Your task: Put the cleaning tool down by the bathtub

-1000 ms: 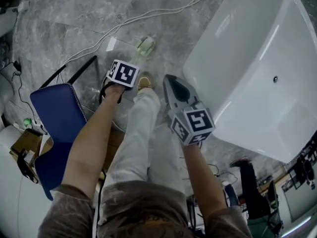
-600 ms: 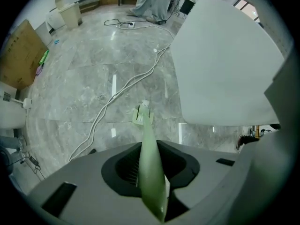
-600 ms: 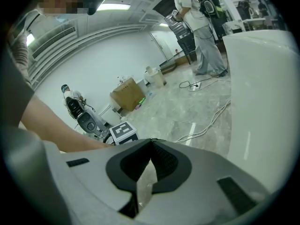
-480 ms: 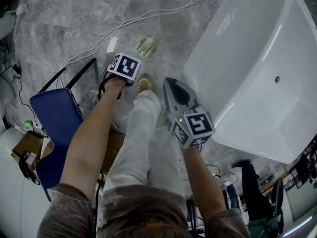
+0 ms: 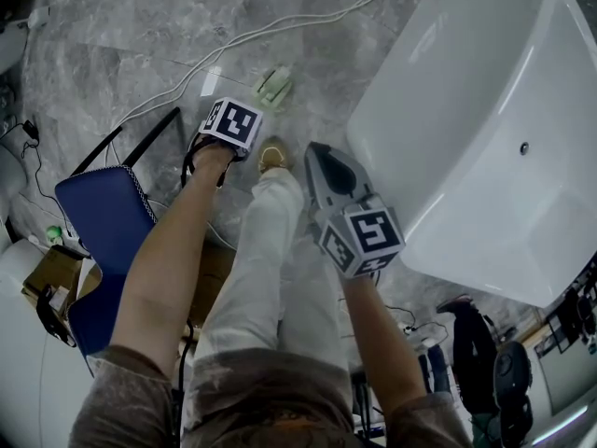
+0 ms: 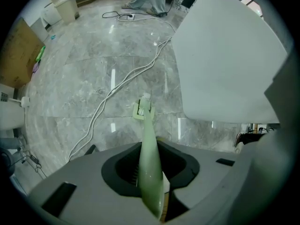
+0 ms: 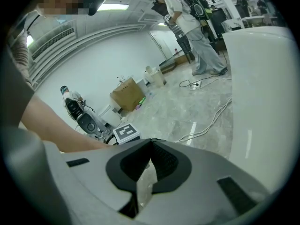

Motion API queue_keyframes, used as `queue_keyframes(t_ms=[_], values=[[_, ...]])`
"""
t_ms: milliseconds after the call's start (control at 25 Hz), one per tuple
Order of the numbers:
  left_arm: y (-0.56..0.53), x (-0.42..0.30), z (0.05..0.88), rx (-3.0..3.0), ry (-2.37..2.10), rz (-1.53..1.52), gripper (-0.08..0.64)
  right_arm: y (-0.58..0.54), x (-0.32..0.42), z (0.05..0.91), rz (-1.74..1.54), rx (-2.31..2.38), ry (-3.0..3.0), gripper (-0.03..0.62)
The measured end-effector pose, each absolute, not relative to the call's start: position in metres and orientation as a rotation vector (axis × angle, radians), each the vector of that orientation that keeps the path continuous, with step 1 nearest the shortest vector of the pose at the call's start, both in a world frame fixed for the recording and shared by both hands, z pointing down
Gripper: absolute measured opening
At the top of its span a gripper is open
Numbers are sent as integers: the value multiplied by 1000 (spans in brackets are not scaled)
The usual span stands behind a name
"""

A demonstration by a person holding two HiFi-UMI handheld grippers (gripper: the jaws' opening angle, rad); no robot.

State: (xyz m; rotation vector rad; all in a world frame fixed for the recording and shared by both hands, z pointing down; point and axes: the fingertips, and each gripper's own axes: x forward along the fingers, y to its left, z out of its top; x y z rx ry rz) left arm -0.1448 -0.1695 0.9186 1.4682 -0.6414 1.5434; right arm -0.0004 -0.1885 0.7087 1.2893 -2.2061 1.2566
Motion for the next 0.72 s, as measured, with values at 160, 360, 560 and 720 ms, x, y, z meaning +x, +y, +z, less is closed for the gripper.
queue_keyframes(t_ms=[160, 360, 560, 720], values=[[-170, -144, 915, 1485, -665, 1541, 106, -186, -4, 703, 1247, 1278, -2215, 0], [-172, -138, 911, 1531, -699, 1530, 109, -184, -2, 700, 1240, 1280, -2216, 0], [-172, -136, 906, 1593, -749, 1506, 170, -179, 0, 697, 1236, 1281, -2214, 0], [-166, -135, 905, 1624, -757, 1499, 186, -176, 2, 696, 1236, 1276, -2215, 0]])
